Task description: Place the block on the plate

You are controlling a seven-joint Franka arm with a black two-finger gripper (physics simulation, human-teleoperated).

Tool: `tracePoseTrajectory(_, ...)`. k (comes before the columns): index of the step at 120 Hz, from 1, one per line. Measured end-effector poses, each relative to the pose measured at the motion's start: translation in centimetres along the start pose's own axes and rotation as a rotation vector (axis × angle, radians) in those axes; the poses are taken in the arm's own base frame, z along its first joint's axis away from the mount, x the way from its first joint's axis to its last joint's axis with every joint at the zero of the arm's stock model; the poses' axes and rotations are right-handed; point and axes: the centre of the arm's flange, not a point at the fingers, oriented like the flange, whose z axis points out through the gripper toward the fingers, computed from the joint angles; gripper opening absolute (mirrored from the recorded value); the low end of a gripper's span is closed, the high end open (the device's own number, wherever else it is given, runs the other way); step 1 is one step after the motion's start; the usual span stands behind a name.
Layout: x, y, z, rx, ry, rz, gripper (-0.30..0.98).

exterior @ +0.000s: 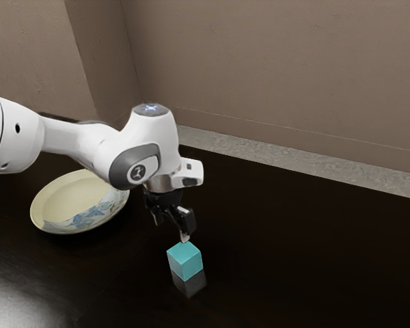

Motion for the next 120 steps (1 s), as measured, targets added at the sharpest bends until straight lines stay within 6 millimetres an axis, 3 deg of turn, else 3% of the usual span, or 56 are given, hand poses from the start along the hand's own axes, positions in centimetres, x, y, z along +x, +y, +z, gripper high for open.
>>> tracePoseTrajectory(31, -1.1, 2.7, 1.6, -0.009, 0.034, -0.023, 0.69)
tracePoseTrajectory(120, -0.8, 2.1, 6.5, -0.014, -0.010, -0.056, 0.69)
